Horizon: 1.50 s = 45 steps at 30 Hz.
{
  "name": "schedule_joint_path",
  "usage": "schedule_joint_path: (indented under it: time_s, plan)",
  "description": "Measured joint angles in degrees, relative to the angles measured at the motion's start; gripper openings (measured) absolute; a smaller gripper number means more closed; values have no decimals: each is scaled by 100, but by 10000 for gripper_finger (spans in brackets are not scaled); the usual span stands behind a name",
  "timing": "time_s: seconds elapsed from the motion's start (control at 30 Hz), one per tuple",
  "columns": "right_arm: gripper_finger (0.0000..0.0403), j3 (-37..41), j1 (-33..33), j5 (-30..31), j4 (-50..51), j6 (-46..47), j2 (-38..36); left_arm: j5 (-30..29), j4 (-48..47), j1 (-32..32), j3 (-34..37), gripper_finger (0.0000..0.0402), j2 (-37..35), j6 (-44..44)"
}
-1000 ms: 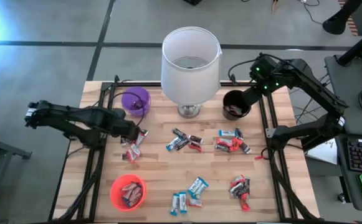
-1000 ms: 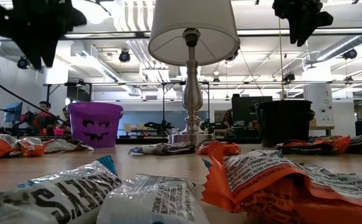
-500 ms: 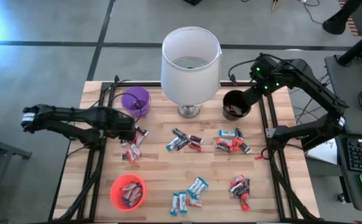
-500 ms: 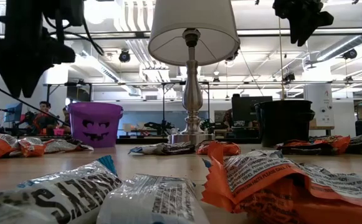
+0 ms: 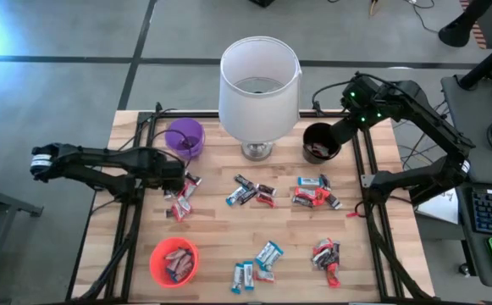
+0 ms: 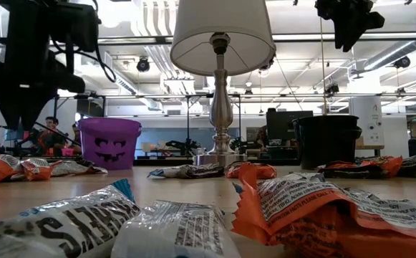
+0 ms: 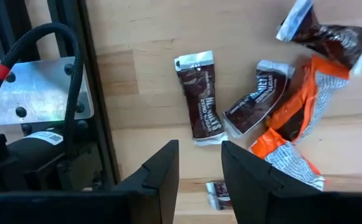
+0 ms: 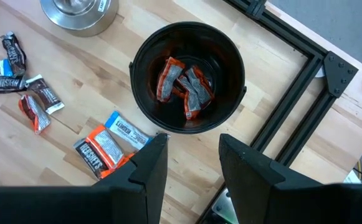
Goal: Organize candy in baskets
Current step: Put the brown chocolate bar into the purple bucket
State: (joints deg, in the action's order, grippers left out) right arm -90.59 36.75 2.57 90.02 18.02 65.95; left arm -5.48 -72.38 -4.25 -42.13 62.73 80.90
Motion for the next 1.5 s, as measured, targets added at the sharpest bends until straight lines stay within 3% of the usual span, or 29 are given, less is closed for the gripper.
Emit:
schedule_joint_path:
  time_s: [0.3, 0.77, 1.23, 1.5]
  plan:
    - [137, 0, 0, 0, 0, 0, 0, 37, 219, 0, 124, 103, 2, 420]
    - [137, 0, 0, 0, 0, 90, 0, -12, 408, 0, 153, 103, 463, 342]
    - [137, 0, 0, -17, 0, 282, 2, -253, 558, 46, 164, 103, 715, -1995]
    - [137, 0, 0, -19, 0, 326, 2, -89, 884, 39, 513, 103, 705, -2058]
